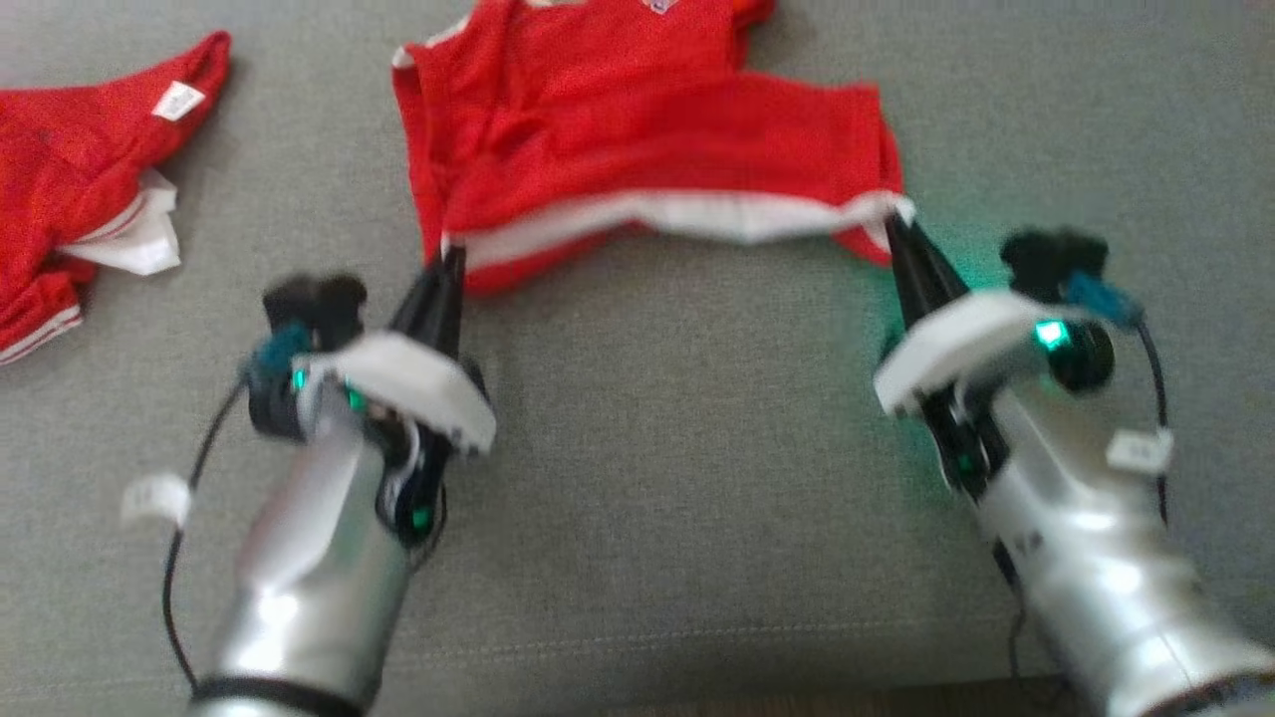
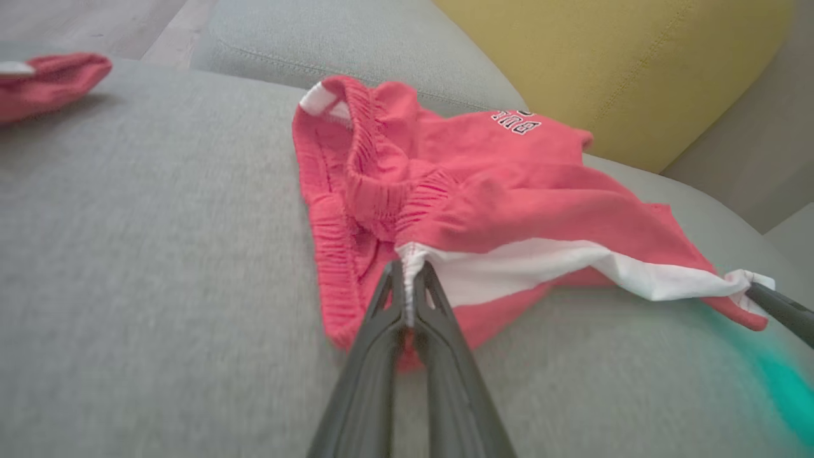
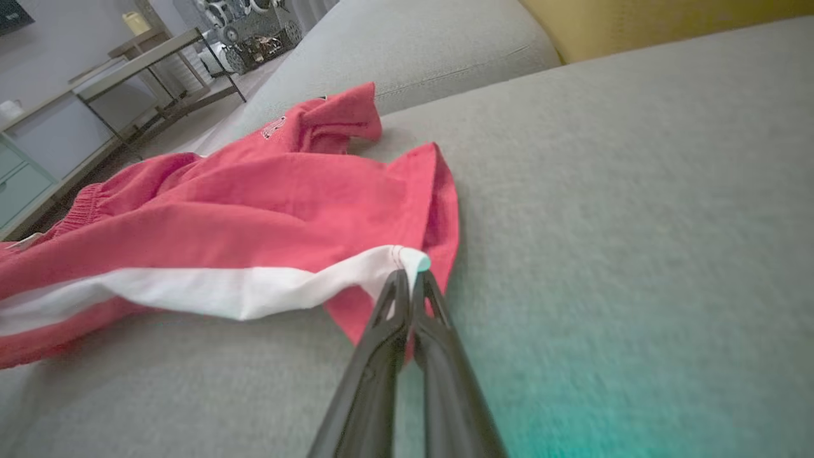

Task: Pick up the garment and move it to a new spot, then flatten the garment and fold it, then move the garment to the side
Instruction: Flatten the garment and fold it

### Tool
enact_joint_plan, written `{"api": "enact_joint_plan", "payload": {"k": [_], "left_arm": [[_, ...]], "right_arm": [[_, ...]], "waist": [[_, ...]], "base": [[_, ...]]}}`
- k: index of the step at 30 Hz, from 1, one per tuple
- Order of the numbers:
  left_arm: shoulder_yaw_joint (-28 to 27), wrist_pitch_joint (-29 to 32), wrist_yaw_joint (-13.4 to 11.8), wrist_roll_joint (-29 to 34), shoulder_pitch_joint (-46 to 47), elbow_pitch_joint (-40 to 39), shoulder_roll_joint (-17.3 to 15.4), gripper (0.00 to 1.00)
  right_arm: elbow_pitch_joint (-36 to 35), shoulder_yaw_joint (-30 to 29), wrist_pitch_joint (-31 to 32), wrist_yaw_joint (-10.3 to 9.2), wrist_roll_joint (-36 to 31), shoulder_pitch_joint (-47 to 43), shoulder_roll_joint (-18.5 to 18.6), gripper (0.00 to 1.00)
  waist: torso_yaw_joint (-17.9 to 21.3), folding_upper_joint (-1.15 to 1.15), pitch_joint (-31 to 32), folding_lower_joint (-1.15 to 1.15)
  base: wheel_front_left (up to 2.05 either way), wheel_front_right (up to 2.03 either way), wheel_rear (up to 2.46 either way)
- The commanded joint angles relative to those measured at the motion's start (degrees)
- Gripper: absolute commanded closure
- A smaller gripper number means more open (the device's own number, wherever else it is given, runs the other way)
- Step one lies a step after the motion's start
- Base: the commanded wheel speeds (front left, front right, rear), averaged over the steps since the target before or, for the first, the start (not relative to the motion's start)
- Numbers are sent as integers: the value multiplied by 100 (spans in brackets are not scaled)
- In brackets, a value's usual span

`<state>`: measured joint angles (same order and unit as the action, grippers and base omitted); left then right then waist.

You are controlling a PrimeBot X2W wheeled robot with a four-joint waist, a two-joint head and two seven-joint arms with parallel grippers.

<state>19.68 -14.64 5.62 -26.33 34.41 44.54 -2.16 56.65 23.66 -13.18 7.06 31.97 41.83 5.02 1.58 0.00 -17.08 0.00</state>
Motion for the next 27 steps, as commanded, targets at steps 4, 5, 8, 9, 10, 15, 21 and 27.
{"api": "enact_joint_plan", "payload": {"k": [4, 5, 8, 9, 10, 15, 21, 27], "left_arm": [[-361, -35, 26, 109, -788, -909, -207, 100], [-393, -35, 27, 110, -957, -1057, -235, 100], [-438, -35, 4, 122, -1440, -1509, -348, 100], [-450, -35, -19, 121, -1595, -1664, -388, 100], [-467, -33, -57, 111, -1760, -1838, -426, 100], [-568, 148, -373, -3, -2670, -2808, -507, 100], [-650, 436, -741, -80, -3529, -3737, -574, 100], [-604, 784, -980, -131, -4142, -4425, -617, 100]], "right_arm": [[-981, -276, -118, 43, 68, -1118, 243, 100], [-1187, -371, -104, 43, 53, -1379, 277, 100], [-1928, -695, 107, 43, -56, -2193, 309, 100], [-2197, -823, 225, 43, -125, -2474, 306, 100], [-2522, -971, 358, 43, -190, -2779, 273, 100], [-4221, -1774, 1254, 43, -675, -4301, 2, 100], [-5793, -2312, 2175, 43, -1021, -5407, -182, 100], [-6611, -2603, 2735, 43, -928, -5995, -211, 100]], "waist": [[-42, 0, 248, 0], [-37, 0, 298, 0], [-18, 0, 439, 0], [-15, 0, 487, 0], [-7, 0, 533, 0], [31, 0, 769, 0], [58, 0, 951, 0], [13, 0, 1104, 0]], "base": [[0, 0, 0], [0, 0, 0], [0, 0, 0], [0, 0, 0], [0, 0, 0], [0, 0, 0], [0, 0, 0], [0, 0, 0]]}}
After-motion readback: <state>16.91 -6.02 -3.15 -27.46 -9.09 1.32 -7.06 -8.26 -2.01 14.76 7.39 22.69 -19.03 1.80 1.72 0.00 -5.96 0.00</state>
